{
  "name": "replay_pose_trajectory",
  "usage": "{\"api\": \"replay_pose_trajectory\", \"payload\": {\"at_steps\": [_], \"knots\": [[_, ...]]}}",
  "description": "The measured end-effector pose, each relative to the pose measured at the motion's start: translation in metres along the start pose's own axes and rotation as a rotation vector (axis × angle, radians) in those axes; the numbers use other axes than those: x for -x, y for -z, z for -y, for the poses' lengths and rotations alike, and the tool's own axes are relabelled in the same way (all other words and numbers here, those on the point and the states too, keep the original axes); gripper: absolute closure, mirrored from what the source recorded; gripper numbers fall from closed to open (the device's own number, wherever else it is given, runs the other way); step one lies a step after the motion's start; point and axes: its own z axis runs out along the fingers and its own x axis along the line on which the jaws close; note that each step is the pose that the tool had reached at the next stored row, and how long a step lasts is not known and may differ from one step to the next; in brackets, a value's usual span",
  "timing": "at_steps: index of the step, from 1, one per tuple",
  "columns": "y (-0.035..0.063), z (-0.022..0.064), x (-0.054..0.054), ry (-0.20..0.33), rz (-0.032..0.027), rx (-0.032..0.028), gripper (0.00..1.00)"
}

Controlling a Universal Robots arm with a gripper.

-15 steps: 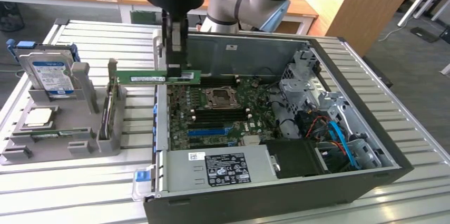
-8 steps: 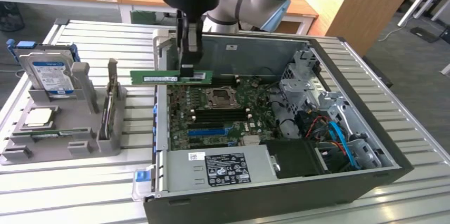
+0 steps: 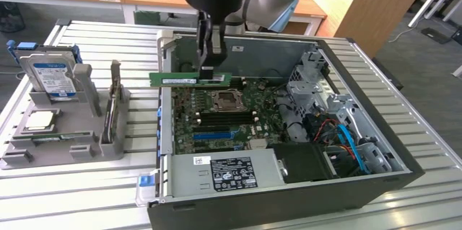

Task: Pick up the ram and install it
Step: 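Pick up the ram and move it above insertion slot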

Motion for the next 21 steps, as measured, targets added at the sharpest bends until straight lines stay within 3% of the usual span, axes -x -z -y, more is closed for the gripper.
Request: {"api": "replay_pose_trajectory", "payload": {"at_steps": [21], "knots": [[-0.0001, 0.0587, -0.001, 0.0, 0.0, 0.0, 0.88]]}}
